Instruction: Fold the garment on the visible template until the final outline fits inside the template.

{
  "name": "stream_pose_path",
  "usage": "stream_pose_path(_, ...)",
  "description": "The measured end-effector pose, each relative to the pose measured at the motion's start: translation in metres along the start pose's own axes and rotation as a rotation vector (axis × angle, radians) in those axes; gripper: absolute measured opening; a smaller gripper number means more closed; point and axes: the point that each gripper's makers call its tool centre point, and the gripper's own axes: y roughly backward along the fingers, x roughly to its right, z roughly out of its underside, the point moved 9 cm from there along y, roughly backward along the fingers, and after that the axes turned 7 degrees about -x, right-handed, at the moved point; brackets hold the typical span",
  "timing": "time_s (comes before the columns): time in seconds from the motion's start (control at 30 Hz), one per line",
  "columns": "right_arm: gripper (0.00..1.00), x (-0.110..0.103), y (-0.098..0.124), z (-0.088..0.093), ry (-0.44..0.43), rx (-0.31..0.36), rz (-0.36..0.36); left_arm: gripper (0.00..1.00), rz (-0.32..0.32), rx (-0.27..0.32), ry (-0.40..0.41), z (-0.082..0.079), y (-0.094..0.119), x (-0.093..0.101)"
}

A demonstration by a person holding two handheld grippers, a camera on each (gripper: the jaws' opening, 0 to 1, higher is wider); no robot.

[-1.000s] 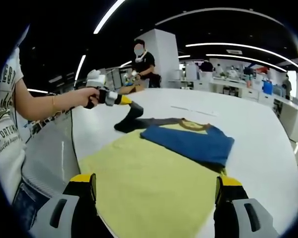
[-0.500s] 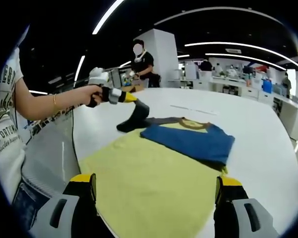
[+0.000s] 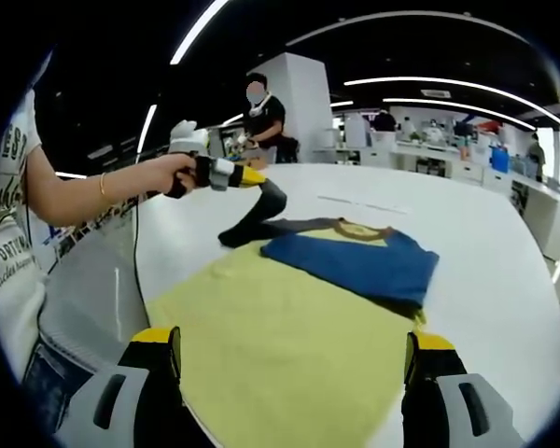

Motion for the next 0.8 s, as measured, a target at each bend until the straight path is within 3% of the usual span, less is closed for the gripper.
stream_pose_path(0.43,0.99,0.002,0.001,0.002,-0.010,-0.007,-0.004,0.00,0.073,0.018,0.006,-0.003,-0.016,0.020)
stream_pose_path(0.8,0.99,0.004,0.001,0.002,-0.014,-0.014,0.003,0.00,0.096,-0.009,-0.016,0.000,-0.028,0.034)
